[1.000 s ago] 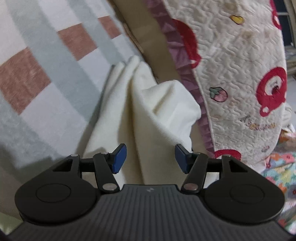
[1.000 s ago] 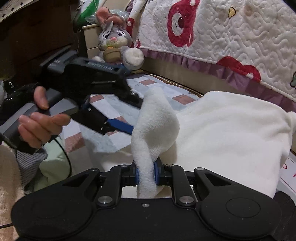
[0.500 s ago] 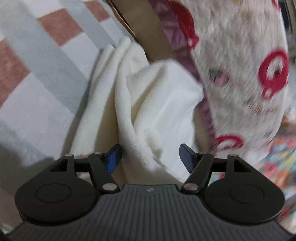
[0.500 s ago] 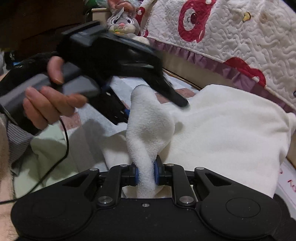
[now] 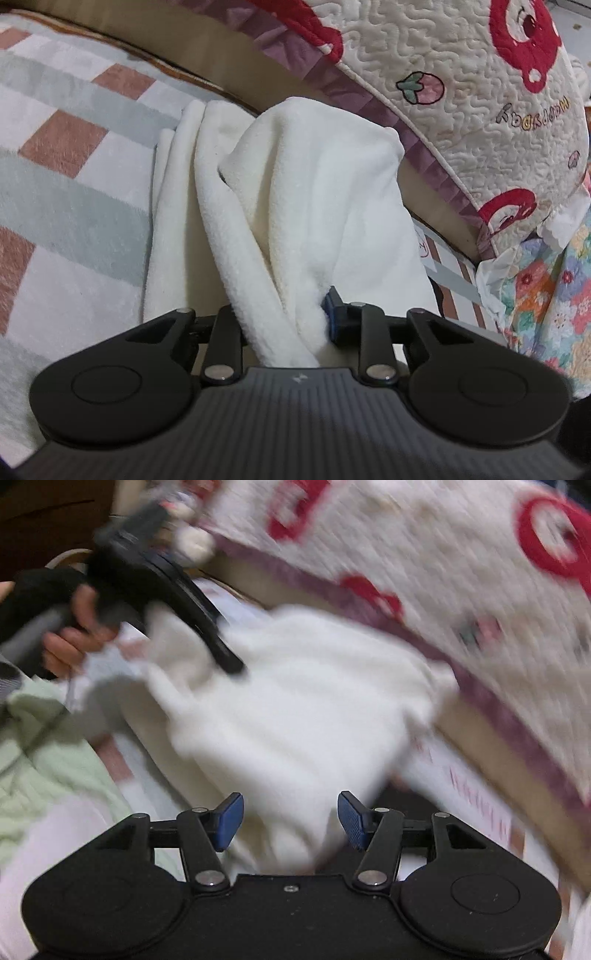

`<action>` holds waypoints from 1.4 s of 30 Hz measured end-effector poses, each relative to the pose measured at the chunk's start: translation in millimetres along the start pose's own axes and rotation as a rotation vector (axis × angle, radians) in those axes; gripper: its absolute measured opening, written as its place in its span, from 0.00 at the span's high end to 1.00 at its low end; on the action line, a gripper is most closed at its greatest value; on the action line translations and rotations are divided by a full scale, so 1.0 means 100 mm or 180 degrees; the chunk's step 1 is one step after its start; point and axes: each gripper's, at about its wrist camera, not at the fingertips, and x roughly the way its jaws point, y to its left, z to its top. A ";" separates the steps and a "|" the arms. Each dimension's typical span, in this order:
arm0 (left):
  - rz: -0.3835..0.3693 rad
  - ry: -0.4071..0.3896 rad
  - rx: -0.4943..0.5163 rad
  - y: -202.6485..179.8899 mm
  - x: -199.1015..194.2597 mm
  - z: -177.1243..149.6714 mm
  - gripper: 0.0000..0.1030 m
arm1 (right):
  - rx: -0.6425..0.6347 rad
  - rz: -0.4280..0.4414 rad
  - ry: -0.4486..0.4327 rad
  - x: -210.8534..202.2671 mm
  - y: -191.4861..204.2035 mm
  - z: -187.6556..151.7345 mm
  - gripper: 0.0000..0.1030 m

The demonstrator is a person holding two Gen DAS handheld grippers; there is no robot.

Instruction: Fold clothes

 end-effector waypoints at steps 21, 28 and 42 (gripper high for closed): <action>0.0048 -0.0323 0.0480 0.07 -0.29 0.12 0.81 | 0.0262 -0.0197 0.0107 0.12 0.22 0.11 0.72; -0.0151 -0.0333 0.0385 0.06 -0.15 0.14 0.81 | -0.0848 -0.0728 -0.0181 0.09 0.64 0.15 0.42; 0.1116 -0.1031 0.0552 -0.16 -0.91 0.26 0.56 | -0.0352 -0.0292 -0.0084 0.14 0.38 0.04 0.61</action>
